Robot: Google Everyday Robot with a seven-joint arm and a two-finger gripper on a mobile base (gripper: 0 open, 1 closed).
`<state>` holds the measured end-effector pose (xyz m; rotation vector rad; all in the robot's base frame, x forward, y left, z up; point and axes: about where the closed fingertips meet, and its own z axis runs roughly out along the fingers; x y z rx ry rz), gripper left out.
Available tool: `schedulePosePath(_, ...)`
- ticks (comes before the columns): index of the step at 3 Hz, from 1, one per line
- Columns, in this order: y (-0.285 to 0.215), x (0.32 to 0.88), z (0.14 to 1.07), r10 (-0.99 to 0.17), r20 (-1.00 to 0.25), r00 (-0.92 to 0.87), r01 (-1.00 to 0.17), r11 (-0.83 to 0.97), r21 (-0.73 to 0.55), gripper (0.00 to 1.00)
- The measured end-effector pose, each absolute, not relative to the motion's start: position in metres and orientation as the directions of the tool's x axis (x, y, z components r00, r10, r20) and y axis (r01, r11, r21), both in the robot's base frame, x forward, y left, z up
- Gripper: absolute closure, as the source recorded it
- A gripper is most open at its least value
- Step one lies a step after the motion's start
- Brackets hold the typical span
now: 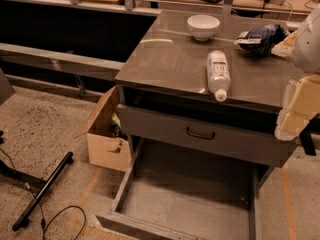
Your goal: Place blue chip bag into middle drawer
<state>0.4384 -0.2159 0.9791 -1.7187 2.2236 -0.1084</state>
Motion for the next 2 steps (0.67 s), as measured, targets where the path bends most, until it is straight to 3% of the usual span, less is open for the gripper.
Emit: schedulePosePath(2, -0.2215, 0.4389, 0.9857, -0.952, -0.222, -0.209, -0.918, 0.269, -0.291, 0.0)
